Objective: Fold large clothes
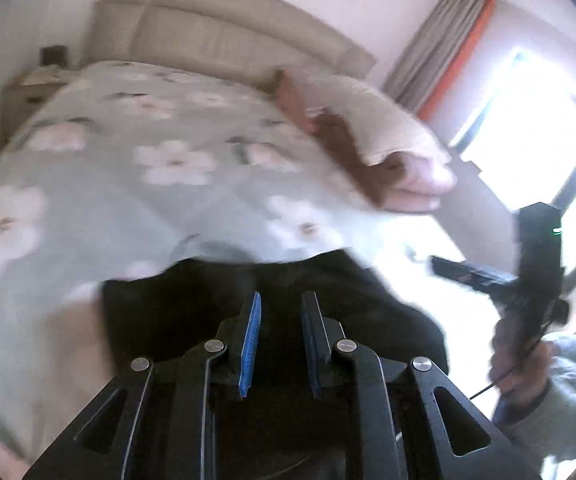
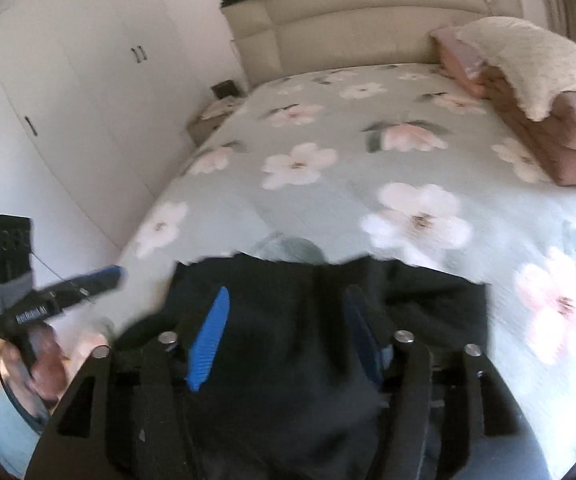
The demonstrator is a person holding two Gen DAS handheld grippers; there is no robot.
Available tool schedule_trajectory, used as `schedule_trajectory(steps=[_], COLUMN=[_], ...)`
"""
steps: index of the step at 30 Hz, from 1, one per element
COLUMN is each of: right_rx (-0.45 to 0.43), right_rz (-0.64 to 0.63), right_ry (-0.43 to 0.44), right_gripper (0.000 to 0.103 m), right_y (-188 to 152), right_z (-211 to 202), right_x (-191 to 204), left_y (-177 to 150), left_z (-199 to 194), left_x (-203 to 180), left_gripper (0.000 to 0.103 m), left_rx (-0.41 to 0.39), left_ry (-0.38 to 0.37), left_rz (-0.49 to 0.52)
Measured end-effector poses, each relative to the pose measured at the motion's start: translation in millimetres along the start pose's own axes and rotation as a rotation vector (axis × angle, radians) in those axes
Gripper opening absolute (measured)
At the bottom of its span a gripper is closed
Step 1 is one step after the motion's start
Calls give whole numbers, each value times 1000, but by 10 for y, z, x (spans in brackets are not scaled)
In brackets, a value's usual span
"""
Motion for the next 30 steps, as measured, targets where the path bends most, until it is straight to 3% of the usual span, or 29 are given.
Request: schedule_trajectory(steps=[3,5,9,10,13,18,20,23,25,27,28,29,30], right_rx=[144,233,411,444,438,321,271,252,192,135,128,133,158], right_rz=[1,-18,-102,-96,-59,-85,-108,-135,-161,-171,-166,-157,-138], right_ry=[110,160,85,62,31,-12,-16,-17,-19,-14,-22,-33,-50], right_gripper=[66,65,65,65,65,65,65,65,66,66,66,66,65], right_y=[-192,-457,-1371,-1593,-1976,-2000,-2026,-1976,-1796,-1697,-1681,-1696,-1764], right_z=[343,395,468,527,676,768,699,524,370,244,256,277,388], right_x=[235,344,325,272,156,135,165,206,248,307,306,287,255], left_y=[-207,-570,-1426,-1573,-1802,-1913,-1913,-1843,-1693,-1639,-1639,-1670,-1780], left_z=[298,420,520,549,599,748,704,427,196,70,70,107,261], left_x=[-193,-243,-103,-61,21,227,251,100,-65,-103,-61,-20,82], left_gripper=[21,21,20,20,20,20,20,20,21,34,43,43,42], left_rx=[105,219,459,486,438,355,326,238,180,137,128,133,193], left_ry=[-56,-72,-31,-28,-52,-121,-144,-135,-156,-116,-74,-58,-14], left_rz=[28,52,68,58,8,-186,-212,-115,-43,10,16,5,-35])
Point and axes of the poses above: each gripper's, at about its wrist camera, not at the fingertips, and z roughly the way its jaws point, x to its left, y to its top, the point moved 9 cm from there along z, roughly the way its jaws point, and after that the axes turned 5 degrees about y, right-handed, at the moved point
